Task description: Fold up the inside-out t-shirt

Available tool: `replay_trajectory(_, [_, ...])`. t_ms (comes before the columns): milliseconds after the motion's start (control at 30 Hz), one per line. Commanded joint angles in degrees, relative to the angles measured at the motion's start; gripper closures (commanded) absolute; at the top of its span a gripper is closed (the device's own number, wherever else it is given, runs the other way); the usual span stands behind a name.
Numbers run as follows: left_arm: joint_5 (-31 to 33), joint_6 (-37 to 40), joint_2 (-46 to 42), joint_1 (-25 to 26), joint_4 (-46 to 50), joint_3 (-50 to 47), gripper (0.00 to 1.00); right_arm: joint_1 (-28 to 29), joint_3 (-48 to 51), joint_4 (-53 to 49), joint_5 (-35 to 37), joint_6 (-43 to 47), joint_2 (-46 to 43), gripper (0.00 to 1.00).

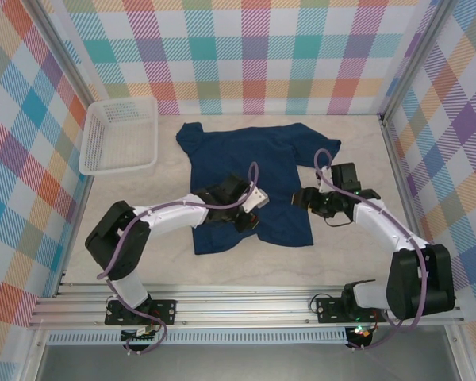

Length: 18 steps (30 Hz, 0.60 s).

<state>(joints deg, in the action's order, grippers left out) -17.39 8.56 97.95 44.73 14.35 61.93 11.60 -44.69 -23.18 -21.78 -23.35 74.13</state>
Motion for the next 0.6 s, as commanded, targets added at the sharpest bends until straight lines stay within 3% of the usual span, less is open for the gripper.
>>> replay_trajectory(0, [-4.1, -2.8, -1.8, -0.5, -2.7, -1.7, 1.00, 2.2, 2.4, -1.3, -1.2, -0.1, -0.2, 0.38])
replay_trajectory(267, [-7.2, -5.3, -1.0, -2.5, -3.2, -2.4, 1.00, 9.6, 4.9, 2.8, -2.6, 0.2, 0.2, 0.39])
replay_trajectory(567, [-10.7, -7.6, -0.1, -4.2, -4.5, -2.7, 1.00, 18.2, 9.4, 17.3, -6.9, -3.6, 4.0, 0.55])
